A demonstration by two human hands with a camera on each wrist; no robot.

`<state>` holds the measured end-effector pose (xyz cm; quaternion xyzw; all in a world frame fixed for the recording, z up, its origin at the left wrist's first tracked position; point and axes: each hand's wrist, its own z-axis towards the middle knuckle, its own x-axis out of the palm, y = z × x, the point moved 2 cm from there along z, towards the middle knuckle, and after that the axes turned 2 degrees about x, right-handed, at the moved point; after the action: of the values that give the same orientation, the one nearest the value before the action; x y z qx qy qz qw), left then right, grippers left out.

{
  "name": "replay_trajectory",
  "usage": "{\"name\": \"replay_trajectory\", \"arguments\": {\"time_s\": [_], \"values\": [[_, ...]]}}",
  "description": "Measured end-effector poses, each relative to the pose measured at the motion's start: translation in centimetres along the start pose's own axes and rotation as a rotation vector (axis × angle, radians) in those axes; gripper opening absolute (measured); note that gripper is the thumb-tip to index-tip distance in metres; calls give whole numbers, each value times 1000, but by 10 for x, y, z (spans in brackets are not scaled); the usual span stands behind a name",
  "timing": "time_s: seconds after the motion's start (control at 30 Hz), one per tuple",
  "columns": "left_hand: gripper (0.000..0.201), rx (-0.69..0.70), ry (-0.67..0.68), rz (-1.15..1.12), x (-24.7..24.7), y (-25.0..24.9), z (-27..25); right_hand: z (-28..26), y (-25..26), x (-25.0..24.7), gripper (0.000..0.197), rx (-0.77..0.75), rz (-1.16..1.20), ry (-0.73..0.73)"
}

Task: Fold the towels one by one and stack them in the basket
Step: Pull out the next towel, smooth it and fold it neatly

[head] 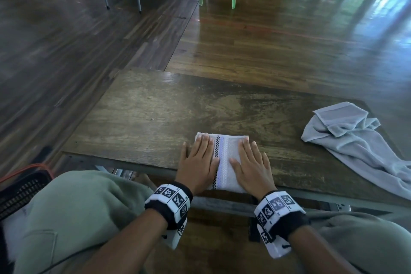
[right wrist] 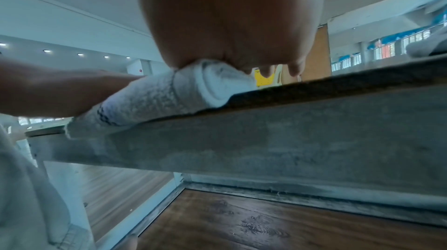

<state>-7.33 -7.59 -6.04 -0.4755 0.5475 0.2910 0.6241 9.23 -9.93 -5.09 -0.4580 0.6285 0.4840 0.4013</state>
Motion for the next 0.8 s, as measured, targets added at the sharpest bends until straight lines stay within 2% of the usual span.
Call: {"name": "replay_trajectory", "arguments": {"time_s": [0.17, 0.43, 0.6, 0.73, 0.8], "values": [[64, -44, -7, -63, 1, 3, 4, 0, -3, 6, 62, -8, 54, -48], [73, -115, 49, -28, -9, 8, 7, 4, -15, 6, 56, 25, 57, -100], [69, -231, 118, -113, -18, 21, 8, 4, -31, -10, 54, 128, 118, -144], [42, -256, -59, -168, -37, 27, 1, 0, -33, -31, 44, 141, 98, -173], [40, -287, -108, -239, -43, 27, -2, -1, -29, -35, 40, 156, 123, -156]]}}
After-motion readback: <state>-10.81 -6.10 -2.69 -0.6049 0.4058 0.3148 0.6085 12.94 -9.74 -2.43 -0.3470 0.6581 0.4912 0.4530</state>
